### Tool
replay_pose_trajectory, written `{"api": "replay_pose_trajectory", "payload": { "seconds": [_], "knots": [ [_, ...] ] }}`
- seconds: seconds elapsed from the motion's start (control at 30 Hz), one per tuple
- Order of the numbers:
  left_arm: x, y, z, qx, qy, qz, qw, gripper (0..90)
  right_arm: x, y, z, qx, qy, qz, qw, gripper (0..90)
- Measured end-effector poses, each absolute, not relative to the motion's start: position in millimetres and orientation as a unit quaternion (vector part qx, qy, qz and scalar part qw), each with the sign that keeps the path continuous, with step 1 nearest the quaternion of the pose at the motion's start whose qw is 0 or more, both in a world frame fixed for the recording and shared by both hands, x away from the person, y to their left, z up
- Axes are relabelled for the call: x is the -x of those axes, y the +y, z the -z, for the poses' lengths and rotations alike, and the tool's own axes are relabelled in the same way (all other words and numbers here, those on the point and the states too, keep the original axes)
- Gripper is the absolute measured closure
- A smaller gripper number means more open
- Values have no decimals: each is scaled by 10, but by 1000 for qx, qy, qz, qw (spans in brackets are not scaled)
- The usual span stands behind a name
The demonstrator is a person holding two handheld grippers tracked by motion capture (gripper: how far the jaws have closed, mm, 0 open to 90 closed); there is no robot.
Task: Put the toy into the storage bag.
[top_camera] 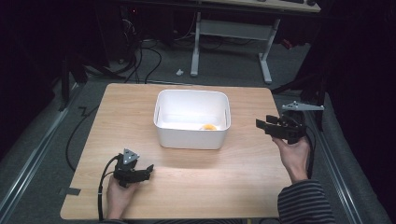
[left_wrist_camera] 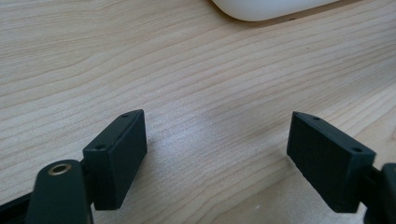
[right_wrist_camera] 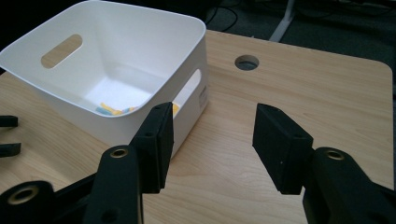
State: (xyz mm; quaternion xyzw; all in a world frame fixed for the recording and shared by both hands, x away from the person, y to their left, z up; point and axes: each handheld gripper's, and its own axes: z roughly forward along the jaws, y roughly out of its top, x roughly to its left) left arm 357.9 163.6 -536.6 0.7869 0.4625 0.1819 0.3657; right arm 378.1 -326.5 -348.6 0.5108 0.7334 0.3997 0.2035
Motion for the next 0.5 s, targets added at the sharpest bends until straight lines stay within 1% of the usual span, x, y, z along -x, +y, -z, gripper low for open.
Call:
{"api": "replay_pose_trajectory", "payload": {
  "seconds": [0.1,0.5],
  "knots": [
    [-3578,1631,5366,-786,466,-187,361,204,-3742,-3319,3482,-514,732,-395,209,483],
    [-3579,1634,5366,-785,466,-185,362,201,-3557,-3302,3442,-497,742,-388,227,479]
  ]
}}
